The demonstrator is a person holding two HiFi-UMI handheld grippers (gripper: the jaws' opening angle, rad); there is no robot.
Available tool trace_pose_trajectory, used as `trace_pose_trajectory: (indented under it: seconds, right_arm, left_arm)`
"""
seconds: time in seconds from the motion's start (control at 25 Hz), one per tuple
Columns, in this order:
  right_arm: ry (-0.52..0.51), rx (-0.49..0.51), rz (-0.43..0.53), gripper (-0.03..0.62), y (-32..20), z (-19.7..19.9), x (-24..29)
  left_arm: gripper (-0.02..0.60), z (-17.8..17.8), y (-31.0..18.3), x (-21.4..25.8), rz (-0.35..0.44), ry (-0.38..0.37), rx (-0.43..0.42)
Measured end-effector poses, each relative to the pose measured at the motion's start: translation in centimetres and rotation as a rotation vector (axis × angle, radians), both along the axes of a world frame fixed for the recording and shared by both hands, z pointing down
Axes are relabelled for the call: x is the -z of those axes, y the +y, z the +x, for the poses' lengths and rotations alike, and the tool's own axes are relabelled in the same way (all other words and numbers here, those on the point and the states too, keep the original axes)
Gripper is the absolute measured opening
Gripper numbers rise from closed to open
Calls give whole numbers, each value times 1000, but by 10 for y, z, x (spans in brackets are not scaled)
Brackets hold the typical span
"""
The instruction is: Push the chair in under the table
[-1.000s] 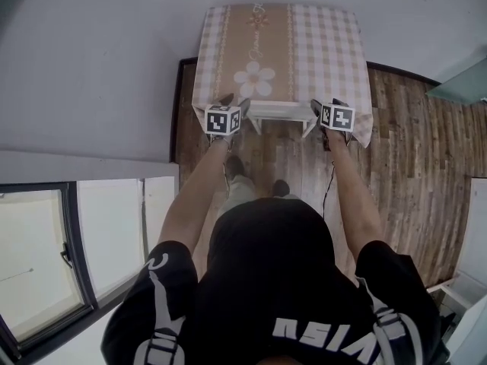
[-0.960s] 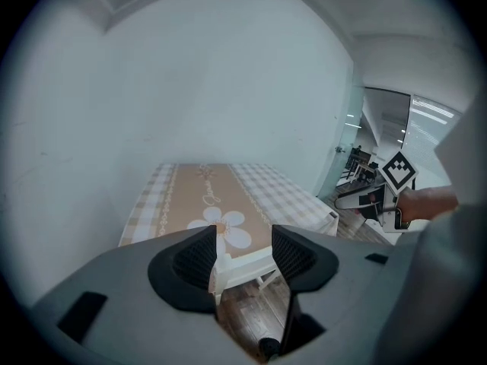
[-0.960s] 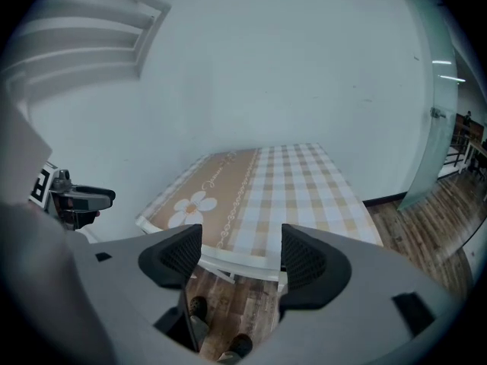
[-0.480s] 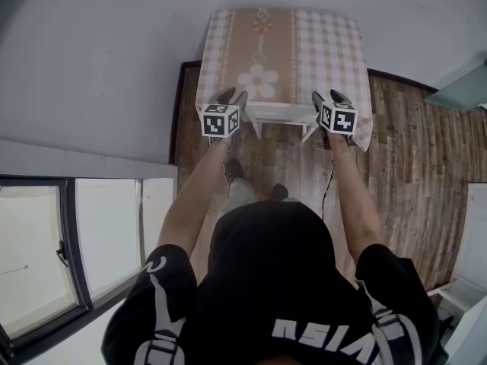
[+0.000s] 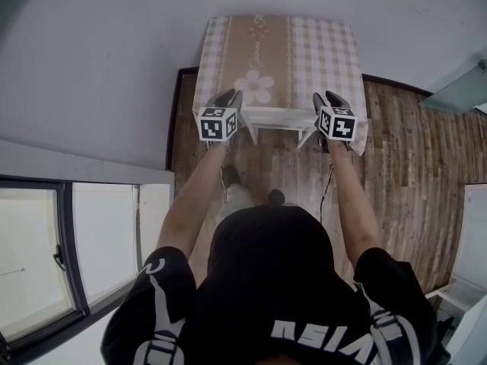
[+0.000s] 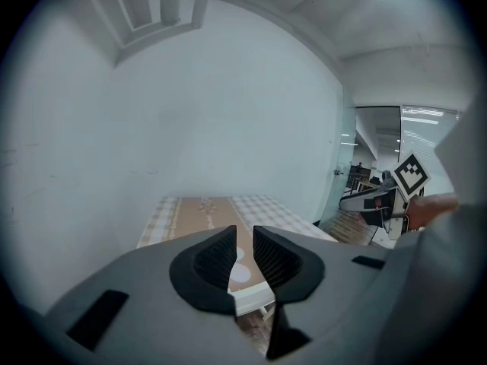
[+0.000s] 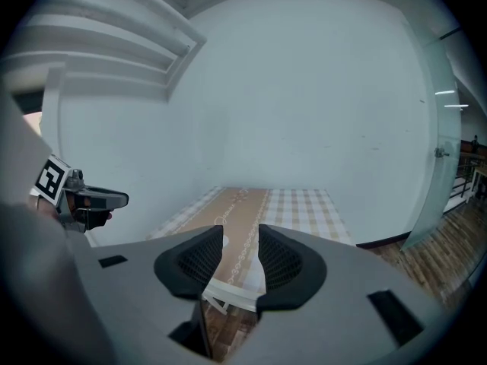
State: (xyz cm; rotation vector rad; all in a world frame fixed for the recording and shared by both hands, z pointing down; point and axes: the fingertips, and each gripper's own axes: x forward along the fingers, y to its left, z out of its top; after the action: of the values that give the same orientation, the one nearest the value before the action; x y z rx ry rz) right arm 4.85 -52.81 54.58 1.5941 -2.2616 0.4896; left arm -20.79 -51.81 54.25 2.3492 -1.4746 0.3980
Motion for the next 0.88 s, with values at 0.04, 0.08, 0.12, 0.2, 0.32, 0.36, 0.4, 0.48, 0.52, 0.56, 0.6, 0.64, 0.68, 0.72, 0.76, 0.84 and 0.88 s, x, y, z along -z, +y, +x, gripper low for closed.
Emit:
trace_pose_trajectory:
  seconds: [0.04, 0.08, 0.12, 0.2, 0.32, 0.36, 0.4, 0.48, 0.52, 0.56, 0.6, 0.64, 0.68, 0.72, 0.76, 0.84, 0.88]
  right_arm:
    - [-1, -3, 4, 156, 1, 1, 2]
    - [-4, -7, 9, 147, 3, 2, 4]
    - [-7, -11, 14, 136, 4, 3, 6]
    - [-8, -18, 23, 124, 5, 4, 8]
    - [-5, -21, 34, 109, 5, 5, 12]
    - [-4, -20, 37, 103, 6, 5, 14]
    - [-2, -19, 40, 96, 6, 4, 16]
    - [6, -16, 47, 81, 6, 4, 19]
    - [10, -14, 50, 73, 6, 4, 20]
    - [12, -13, 52, 66, 6, 4, 22]
    - [14, -13, 54, 58, 6, 4, 22]
    - [16, -12, 55, 54, 6, 4, 23]
    - [18, -12, 56, 49, 6, 4, 23]
    - [21, -12, 58, 47, 6, 3, 23]
    - [23, -11, 59, 44, 6, 3, 23]
    - [24, -10, 60, 40, 7, 2, 23]
    - [25, -11, 61, 35, 7, 2, 23]
  left_arm:
    - [82, 2, 0, 2, 7, 0, -3]
    - [68, 4, 1, 4, 12, 0, -5]
    - [57, 5, 2, 5, 14, 0, -7]
    - [47, 8, 3, 6, 16, -2, -12]
    - [38, 11, 2, 10, 27, 1, -18]
    - [34, 11, 2, 11, 31, 3, -18]
    - [31, 11, 2, 13, 35, 5, -18]
    - [26, 10, 3, 15, 40, 6, -16]
    - [26, 10, 3, 15, 41, 7, -17]
    - [26, 10, 3, 16, 43, 7, -18]
    - [26, 11, 3, 17, 46, 7, -19]
    - [26, 11, 3, 18, 49, 7, -19]
    - [26, 12, 3, 19, 54, 7, -19]
    - [26, 12, 3, 20, 59, 8, -19]
    - [26, 12, 3, 21, 65, 9, -20]
    - [26, 13, 4, 24, 71, 10, -22]
    - [26, 14, 4, 24, 73, 10, -24]
